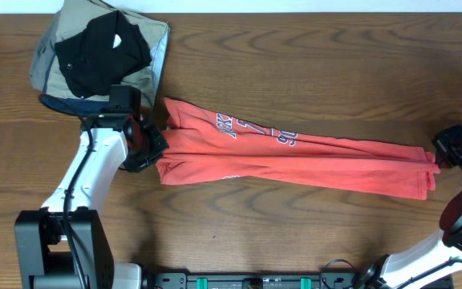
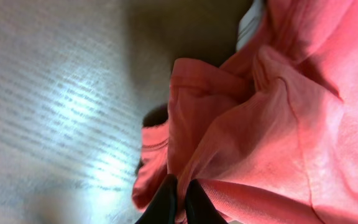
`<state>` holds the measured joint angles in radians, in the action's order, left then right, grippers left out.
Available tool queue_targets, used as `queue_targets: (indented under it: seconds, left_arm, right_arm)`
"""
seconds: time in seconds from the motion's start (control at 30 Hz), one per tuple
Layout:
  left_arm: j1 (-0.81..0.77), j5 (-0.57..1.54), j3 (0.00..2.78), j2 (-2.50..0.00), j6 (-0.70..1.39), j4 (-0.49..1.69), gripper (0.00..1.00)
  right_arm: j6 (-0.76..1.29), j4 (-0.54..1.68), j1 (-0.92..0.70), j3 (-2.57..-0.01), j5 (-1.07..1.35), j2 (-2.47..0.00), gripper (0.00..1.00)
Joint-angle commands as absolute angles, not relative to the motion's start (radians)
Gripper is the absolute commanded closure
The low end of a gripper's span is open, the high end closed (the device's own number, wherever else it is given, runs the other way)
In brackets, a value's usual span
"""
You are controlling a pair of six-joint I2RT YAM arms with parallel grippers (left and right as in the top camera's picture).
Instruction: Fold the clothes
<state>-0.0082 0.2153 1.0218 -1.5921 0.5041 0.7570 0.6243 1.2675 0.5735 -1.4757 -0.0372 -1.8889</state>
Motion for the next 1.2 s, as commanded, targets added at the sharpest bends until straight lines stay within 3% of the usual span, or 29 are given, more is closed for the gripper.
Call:
queue_targets:
  seconds: [0.0,0.67,0.7,0.73,0.8,0.83,1.17]
  left_arm:
    - [-0.003,0.203,1.04,-1.573,0.501,0.777,0.94]
    - [-0.045,0.174,1.04,-1.573,0.491,0.906,0.93]
    - [-0.045,0.158,1.04,-1.573,0.491,0.913,0.87]
    - [-0.045,0.146,1.04,-1.573,0.491,0.916,0.72]
    - [-0.045,0.127,1.04,-1.573,0.491,0.916,0.23]
    - [-0.045,0.118,1.04,-1.573,0.491,0.915,0.15]
    - [-0.046,0.135,1.063,-1.571,0.492,0.893,0.08]
  right_arm:
    - [0.643,1.259,0.588,-1.463,-0.078,-1.855,0.99]
    - [0.642,1.121,0.592,-1.314,-0.101,-1.855,0.97]
    - [0.641,1.118,0.592,-1.314,-0.101,-1.855,0.93]
    - [0.642,1.118,0.591,-1.314,-0.1,-1.855,0.75]
    - [0.632,1.118,0.586,-1.314,-0.095,-1.855,0.12]
    - [0.62,1.118,0.582,-1.314,-0.088,-1.855,0.03]
    - [0.454,1.114,0.561,-1.314,0.131,-1.855,0.03]
